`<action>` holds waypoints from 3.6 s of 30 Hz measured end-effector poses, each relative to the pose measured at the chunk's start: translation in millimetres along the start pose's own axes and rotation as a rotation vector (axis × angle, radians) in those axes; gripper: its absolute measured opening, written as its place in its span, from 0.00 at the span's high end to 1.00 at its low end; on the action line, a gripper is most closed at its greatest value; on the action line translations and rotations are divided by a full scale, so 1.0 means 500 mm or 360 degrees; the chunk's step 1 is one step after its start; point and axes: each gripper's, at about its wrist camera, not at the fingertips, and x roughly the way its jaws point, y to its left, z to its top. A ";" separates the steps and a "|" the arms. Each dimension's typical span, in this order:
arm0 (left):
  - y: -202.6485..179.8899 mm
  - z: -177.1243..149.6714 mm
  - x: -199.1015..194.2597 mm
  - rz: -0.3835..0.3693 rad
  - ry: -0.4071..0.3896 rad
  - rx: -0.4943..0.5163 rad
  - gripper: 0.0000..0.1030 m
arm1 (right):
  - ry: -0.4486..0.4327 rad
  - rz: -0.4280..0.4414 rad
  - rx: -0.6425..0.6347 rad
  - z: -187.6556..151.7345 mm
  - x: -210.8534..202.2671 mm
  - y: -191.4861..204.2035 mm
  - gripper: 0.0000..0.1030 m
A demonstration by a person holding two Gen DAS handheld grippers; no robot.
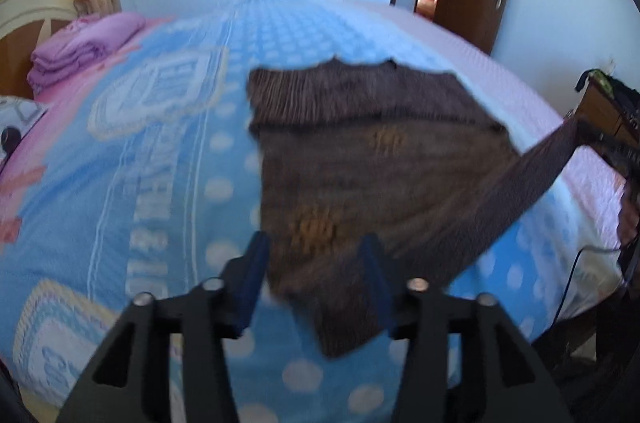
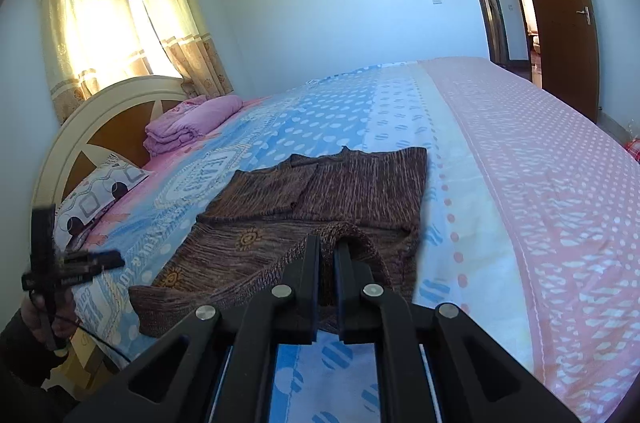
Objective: Fold small clothes
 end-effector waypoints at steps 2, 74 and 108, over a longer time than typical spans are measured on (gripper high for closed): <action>0.003 -0.031 0.007 -0.0010 0.0070 -0.0026 0.48 | 0.0009 0.0006 0.0018 -0.007 -0.006 -0.009 0.94; 0.032 0.392 0.416 0.0871 -0.0066 0.0272 0.14 | 0.0431 -0.0844 -0.0784 0.216 0.561 -0.098 0.22; 0.119 0.410 0.394 0.0987 -0.0001 0.0127 0.00 | 0.0292 -0.0844 -0.0814 0.286 0.538 -0.077 0.17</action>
